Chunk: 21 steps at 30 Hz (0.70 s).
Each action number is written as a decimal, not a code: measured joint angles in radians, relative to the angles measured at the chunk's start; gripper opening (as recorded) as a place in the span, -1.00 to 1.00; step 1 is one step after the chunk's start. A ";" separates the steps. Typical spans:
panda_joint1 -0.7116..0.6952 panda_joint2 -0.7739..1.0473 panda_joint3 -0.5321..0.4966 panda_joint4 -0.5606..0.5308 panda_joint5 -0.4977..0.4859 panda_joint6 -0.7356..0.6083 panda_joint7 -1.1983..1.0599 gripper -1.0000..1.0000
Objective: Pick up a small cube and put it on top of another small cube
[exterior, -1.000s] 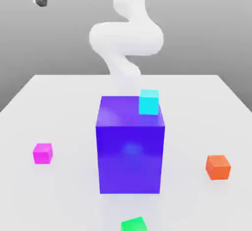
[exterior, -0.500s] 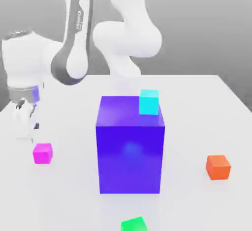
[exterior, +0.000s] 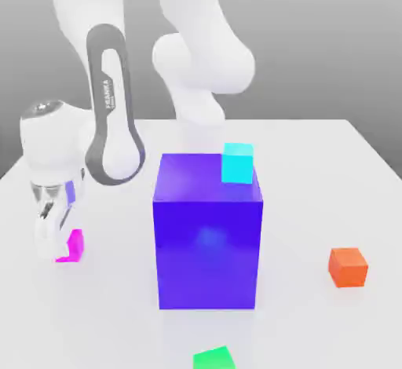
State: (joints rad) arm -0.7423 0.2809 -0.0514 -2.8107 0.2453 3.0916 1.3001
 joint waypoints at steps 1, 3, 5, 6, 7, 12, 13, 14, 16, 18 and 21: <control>0.017 -0.020 -0.021 -0.004 -0.013 -0.016 0.009 -1.00; 0.059 -0.074 -0.074 -0.014 -0.055 -0.059 0.040 -1.00; 0.088 -0.134 -0.118 -0.026 -0.117 -0.105 0.086 -1.00; 0.094 -0.164 -0.132 -0.033 -0.150 -0.128 0.110 -1.00; 0.096 -0.194 -0.141 -0.039 -0.179 -0.152 0.132 -1.00; 0.184 -0.239 -0.090 0.023 -0.257 -0.260 0.082 -1.00; 0.215 -0.229 -0.071 0.053 -0.265 -0.280 0.046 -1.00; 0.244 -0.218 -0.051 0.084 -0.271 -0.299 0.007 -1.00; 0.291 -0.194 -0.004 0.147 -0.282 -0.338 -0.072 -1.00; 0.334 -0.169 0.045 0.211 -0.292 -0.377 -0.152 -1.00; 0.388 -0.132 0.128 0.300 -0.308 -0.432 -0.264 -1.00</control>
State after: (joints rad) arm -0.3542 0.1487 0.0767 -2.5106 -0.0626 2.6598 1.0358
